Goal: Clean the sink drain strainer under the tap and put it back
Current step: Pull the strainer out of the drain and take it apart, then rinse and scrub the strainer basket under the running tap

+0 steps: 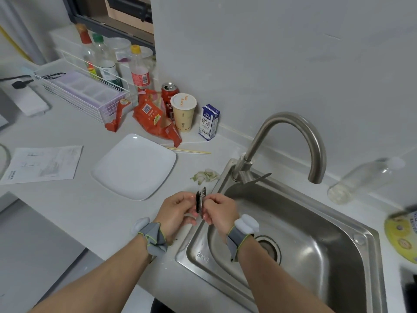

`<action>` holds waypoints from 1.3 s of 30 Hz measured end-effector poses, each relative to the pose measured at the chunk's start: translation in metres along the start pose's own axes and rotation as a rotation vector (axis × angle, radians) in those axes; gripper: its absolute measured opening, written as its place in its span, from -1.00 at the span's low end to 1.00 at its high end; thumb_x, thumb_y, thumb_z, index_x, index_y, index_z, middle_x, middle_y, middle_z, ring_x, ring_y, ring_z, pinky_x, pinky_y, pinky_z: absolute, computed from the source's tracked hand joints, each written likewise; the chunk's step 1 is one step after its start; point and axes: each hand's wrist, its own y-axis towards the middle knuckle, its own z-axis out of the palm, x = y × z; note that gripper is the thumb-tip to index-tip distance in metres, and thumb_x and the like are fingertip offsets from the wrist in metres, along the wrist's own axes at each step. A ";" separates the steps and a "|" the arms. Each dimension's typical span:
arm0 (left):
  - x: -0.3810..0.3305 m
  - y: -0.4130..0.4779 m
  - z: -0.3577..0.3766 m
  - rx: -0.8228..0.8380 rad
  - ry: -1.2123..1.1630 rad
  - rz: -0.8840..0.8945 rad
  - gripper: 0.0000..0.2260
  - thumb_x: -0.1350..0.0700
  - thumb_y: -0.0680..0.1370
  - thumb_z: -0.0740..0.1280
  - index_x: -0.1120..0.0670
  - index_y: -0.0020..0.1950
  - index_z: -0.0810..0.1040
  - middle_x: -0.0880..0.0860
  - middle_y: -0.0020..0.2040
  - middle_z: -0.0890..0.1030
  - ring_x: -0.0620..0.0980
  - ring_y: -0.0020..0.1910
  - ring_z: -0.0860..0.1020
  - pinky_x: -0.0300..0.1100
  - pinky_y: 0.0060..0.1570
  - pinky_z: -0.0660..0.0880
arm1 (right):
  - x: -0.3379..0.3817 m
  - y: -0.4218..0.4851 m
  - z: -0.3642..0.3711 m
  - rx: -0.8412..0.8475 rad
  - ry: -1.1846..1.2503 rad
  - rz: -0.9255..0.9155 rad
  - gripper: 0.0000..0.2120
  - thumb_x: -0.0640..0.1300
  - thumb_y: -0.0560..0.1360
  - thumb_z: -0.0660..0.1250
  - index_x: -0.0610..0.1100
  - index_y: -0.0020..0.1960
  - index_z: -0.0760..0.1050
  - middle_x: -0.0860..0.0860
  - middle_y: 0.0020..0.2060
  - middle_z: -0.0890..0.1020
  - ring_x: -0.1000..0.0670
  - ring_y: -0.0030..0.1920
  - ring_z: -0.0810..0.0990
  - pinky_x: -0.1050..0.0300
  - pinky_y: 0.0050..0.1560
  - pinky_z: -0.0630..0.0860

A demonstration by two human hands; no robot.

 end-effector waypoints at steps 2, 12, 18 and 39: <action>0.000 0.000 -0.001 0.049 -0.083 -0.078 -0.70 0.03 0.60 0.22 0.22 -0.10 0.60 0.16 -0.39 0.54 0.03 -0.40 0.52 -0.17 -0.48 0.49 | -0.001 0.002 0.002 0.004 -0.095 -0.032 -0.84 -0.26 0.39 0.25 -0.11 -0.22 0.60 0.00 -0.54 0.55 0.05 -0.53 0.47 0.23 -0.46 0.41; -0.002 0.001 -0.020 -0.221 -0.309 -0.207 -0.78 0.18 0.54 0.18 0.30 -0.15 0.52 0.18 -0.42 0.53 0.01 -0.58 0.50 -0.22 -0.57 0.49 | -0.004 0.013 0.022 -0.098 -0.297 -0.140 -0.90 -0.14 0.43 0.29 0.02 -0.08 0.51 0.05 -0.20 0.62 0.02 -0.20 0.57 0.33 -0.31 0.37; 0.004 -0.002 -0.043 -0.280 -0.426 -0.235 -0.77 0.12 0.53 0.18 0.24 -0.19 0.51 0.10 -0.53 0.51 0.00 -0.65 0.45 -0.26 -0.59 0.45 | -0.018 0.046 0.035 0.091 -0.964 -0.101 -0.76 -0.06 0.58 0.16 -0.16 0.13 0.49 -0.10 0.06 0.63 -0.13 0.05 0.55 0.14 -0.05 0.44; -0.007 0.017 -0.034 -0.100 0.024 -0.197 -0.81 0.29 0.57 0.19 0.29 -0.06 0.59 0.28 -0.24 0.61 0.06 -0.44 0.57 -0.20 -0.47 0.59 | -0.003 0.047 0.015 0.052 -0.328 -0.133 -0.85 -0.19 0.48 0.32 0.02 -0.17 0.61 0.04 -0.26 0.67 0.00 -0.23 0.66 0.19 -0.29 0.62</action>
